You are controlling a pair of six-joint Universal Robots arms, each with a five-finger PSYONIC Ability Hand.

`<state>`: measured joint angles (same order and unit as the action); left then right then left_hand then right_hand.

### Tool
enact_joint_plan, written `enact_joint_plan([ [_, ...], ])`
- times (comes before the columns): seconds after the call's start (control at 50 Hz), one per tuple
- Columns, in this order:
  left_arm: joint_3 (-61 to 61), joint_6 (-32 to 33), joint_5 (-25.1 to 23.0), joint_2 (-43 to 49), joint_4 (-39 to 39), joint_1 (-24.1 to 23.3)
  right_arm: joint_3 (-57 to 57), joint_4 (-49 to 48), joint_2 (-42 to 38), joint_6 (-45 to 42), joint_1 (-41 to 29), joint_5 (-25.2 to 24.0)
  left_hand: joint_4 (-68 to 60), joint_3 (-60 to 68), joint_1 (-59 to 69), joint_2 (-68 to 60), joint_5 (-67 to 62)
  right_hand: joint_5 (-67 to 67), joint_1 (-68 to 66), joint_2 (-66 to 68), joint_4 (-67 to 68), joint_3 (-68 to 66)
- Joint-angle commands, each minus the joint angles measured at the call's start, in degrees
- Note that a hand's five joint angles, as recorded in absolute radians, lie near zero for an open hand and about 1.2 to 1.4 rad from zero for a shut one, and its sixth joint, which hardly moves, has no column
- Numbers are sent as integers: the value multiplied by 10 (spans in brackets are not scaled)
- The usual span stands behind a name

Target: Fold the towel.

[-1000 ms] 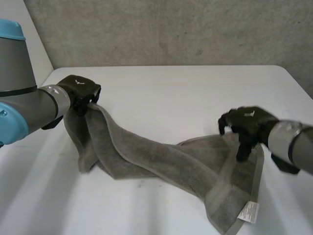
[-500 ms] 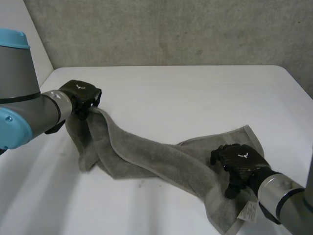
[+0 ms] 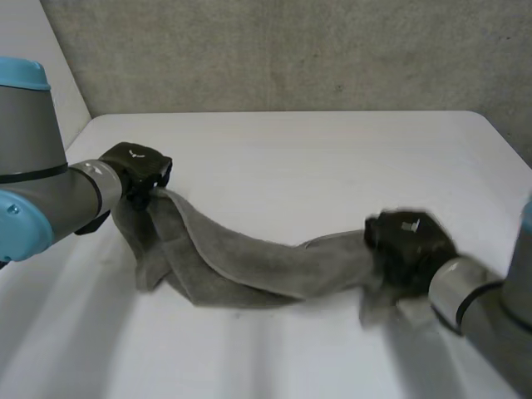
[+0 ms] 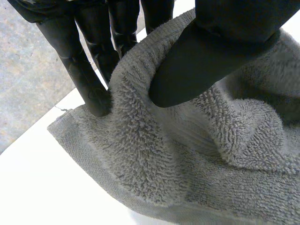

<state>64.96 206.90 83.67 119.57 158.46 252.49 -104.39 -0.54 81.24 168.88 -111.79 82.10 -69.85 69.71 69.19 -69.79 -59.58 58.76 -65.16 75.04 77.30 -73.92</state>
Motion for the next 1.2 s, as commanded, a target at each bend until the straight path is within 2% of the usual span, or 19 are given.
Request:
enact_joint_plan([
  [0.02, 54, 2, -3, -43, -3, 2, 92, 137, 33, -107, 10, 5, -101, 103, 108, -102, -104, 112, -148, 50, 27, -61],
  [0.06, 90, 7, -4, -56, -7, 2, 119, 193, -2, -165, 15, 9, -101, 103, 108, -102, -104, 112, -148, 50, 27, -61],
  [0.18, 111, 11, -5, -58, -3, 1, 176, 230, -46, -225, 21, 22, -101, 103, 108, -102, -104, 112, -148, 50, 27, -61],
  [0.34, -24, 46, -3, 2, 25, 1, 385, 216, -143, -233, 23, 53, -101, 103, 108, -102, -104, 112, -148, 50, 27, -61],
  [0.38, -145, 44, 0, 41, 47, 1, 491, 169, -186, -232, 24, 56, -101, 103, 108, -102, -104, 112, -148, 50, 27, -61],
  [0.4, -146, 44, 0, 41, 48, 1, 492, 169, -186, -232, 24, 56, -101, 103, 108, -102, -104, 112, -148, 50, 27, -61],
  [0.44, -278, 37, 0, 72, 91, -1, 571, 63, -215, -231, 20, 57, -101, 103, 108, -102, -104, 112, -148, 50, 27, -61],
  [0.46, -279, 37, 0, 73, 92, -1, 571, 63, -215, -231, 20, 57, -101, 103, 108, -102, -104, 112, -148, 50, 27, -61],
  [0.5, -386, 18, 0, 94, 154, -2, 590, -89, -217, -232, 18, 59, -101, 103, 108, -102, -104, 112, -148, 50, 27, -61],
  [0.52, -387, 18, 0, 94, 154, -2, 590, -89, -217, -232, 18, 59, -101, 103, 108, -102, -104, 112, -148, 50, 27, -61],
  [0.54, -422, 5, 3, 99, 178, -2, 583, -157, -211, -232, 18, 60, -101, 103, 108, -102, -104, 112, -148, 50, 27, -61],
  [0.62, -441, -33, 3, 98, 201, -3, 545, -239, -195, -232, 17, 59, -101, 103, 108, -102, -104, 112, -148, 50, 27, -61],
  [0.7, -392, -83, 1, 94, 170, -5, 484, -221, -181, -232, 17, 43, -101, 103, 108, -102, -104, 112, -148, 50, 27, -61],
  [0.88, -155, -87, -4, 66, 143, -2, 411, -42, -237, -233, 25, 19, -101, 103, 108, -102, -104, 112, -148, 50, 27, -61],
  [0.94, -111, -85, -5, 63, 147, -2, 399, -15, -252, -233, 27, 17, -101, 103, 108, -102, -104, 112, -148, 50, 27, -61],
  [1.04, 35, -49, -4, 66, 176, -4, 358, 26, -319, -236, 37, 16, -101, 103, 108, -102, -104, 112, -148, 50, 27, -61],
  [1.14, 101, -6, -4, 59, 181, -5, 356, 29, -341, -235, 46, 24, -101, 103, 108, -102, -104, 112, -148, 50, 27, -61],
  [1.18, 112, -1, -5, 51, 181, -7, 356, 31, -336, -230, 54, 24, -101, 103, 108, -102, -104, 79, -115, 17, -6, -28],
  [1.2, 121, 0, -5, 40, 181, -8, 353, 31, -327, -226, 61, 25, -101, 103, 108, -102, -104, -109, 73, -172, -194, 160],
])
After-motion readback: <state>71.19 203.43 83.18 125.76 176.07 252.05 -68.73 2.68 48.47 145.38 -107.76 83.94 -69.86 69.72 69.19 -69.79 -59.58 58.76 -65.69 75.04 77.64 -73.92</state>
